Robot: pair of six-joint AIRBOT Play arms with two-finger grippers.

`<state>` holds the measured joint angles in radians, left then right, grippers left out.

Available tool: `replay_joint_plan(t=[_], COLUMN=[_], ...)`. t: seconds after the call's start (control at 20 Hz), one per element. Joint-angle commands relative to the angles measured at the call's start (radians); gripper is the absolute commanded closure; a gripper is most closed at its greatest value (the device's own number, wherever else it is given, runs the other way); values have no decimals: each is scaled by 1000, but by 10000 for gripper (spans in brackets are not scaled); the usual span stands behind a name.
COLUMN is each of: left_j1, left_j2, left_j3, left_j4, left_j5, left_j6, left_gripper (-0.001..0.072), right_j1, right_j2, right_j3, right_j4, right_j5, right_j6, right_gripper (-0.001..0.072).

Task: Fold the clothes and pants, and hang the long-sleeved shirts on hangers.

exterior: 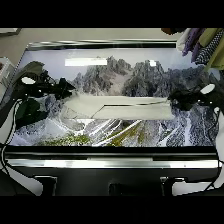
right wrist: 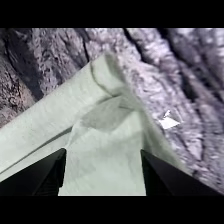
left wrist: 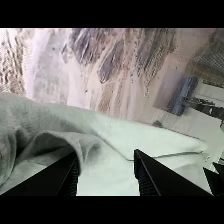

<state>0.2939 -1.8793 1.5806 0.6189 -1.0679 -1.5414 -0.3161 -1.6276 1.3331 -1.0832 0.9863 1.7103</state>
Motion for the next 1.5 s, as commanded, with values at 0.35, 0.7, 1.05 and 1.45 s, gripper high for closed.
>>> replay_joint_plan(t=[0.35, 0.7, 1.05, 1.45], left_j1=[24, 18, 9, -193], left_j2=[238, 285, 285, 225], left_j3=[27, 27, 26, 26], left_j4=[344, 351, 351, 350], left_j5=[-37, -43, -60, -41], left_j6=[1, 0, 0, -58], left_gripper=[298, 298, 339, 690], right_j1=[-192, -165, -41, -42], right_j2=[-137, -254, -256, 10], right_j3=[58, 57, 58, 150], right_j4=[208, 304, 304, 58], right_j5=[288, 267, 251, 312], right_j6=[-418, -446, -456, -187], right_gripper=[123, 126, 683, 681])
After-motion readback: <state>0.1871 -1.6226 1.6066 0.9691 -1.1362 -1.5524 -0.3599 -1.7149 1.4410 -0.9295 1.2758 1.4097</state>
